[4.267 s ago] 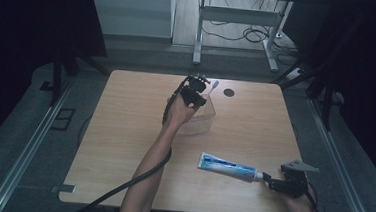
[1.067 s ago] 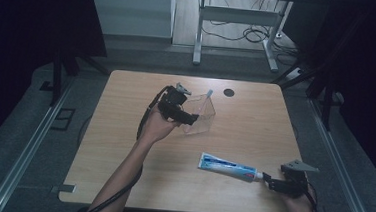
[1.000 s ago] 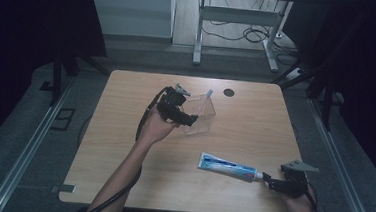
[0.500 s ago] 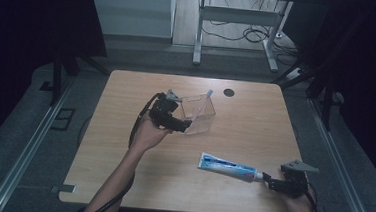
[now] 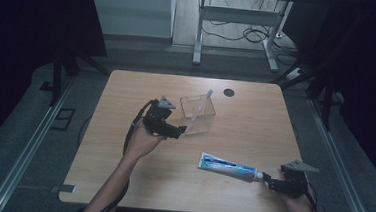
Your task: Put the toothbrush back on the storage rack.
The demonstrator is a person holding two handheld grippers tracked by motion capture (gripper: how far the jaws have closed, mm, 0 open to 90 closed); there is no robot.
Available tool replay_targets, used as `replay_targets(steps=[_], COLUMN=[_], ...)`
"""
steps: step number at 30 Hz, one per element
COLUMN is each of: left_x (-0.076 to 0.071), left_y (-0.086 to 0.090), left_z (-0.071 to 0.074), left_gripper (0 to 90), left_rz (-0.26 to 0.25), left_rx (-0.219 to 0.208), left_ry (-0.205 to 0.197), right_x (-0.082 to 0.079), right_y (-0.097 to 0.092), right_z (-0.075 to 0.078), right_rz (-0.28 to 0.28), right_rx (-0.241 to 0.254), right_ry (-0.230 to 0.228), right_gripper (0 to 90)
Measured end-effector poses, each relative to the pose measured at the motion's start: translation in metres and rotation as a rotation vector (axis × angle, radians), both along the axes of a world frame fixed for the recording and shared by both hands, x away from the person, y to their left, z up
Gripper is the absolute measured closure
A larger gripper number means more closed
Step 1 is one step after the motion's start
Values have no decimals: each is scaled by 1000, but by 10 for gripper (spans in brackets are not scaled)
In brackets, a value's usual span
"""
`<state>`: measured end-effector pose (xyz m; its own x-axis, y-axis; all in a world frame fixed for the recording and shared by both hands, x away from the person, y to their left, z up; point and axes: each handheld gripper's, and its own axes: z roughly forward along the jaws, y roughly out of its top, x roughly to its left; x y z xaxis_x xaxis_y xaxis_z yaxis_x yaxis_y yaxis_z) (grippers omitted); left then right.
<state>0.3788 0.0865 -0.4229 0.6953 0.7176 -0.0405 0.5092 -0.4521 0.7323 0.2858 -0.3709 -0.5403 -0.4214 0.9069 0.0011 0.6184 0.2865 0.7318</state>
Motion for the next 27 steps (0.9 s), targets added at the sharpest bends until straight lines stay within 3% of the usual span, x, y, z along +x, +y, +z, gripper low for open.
replay_targets(steps=[27], left_x=[-32], left_y=[16], left_z=[-38], left_gripper=[134], left_rz=[3], left_rx=[-1], left_ry=[-7], right_x=[0], right_y=[0], right_z=[0], right_rz=[-1], right_rx=[-1], right_ry=[-1], right_gripper=[173])
